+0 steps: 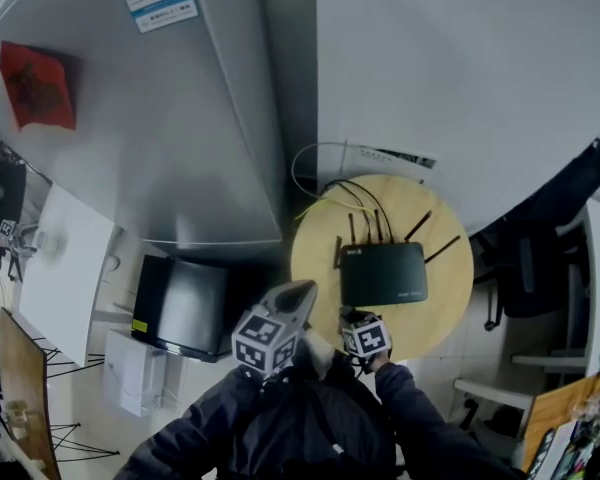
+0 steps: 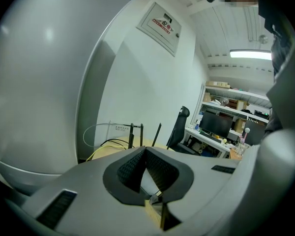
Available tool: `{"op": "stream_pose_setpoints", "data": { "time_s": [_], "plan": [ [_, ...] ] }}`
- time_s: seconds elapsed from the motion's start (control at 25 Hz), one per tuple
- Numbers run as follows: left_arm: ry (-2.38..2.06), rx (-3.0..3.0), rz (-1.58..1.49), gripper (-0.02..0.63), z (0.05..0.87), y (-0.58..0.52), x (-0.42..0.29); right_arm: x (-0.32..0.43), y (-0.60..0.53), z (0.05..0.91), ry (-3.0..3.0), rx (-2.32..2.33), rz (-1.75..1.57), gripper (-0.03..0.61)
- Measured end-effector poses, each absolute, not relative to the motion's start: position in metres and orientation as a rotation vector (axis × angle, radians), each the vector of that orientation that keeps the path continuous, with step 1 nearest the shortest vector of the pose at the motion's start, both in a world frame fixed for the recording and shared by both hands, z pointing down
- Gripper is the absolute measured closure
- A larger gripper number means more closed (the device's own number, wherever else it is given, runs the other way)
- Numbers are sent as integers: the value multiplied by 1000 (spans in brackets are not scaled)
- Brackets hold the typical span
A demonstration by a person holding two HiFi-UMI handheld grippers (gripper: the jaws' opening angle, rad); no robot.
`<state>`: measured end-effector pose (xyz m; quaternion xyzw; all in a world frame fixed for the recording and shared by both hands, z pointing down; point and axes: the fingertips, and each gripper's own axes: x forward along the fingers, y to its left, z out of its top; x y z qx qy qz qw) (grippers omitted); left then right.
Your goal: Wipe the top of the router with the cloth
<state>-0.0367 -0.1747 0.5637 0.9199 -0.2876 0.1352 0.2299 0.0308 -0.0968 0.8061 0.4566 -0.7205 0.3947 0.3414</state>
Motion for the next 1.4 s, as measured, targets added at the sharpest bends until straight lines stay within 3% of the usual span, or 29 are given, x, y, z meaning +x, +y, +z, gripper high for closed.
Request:
{"op": "stream_pose_setpoints", "data": {
  "time_s": [0.32,0.92,1.4],
  "plan": [
    [-735,2524,368,612,573,-164,-42,46,-71,782,-1913,1308,1071,505],
    [-606,2609,298,612,537,-130,-17,98,-17,579,-2168,1750,846,505],
    [-684,2676,291,612,506,34,0,99,123,504,-2362,1720,601,505]
  ]
}}
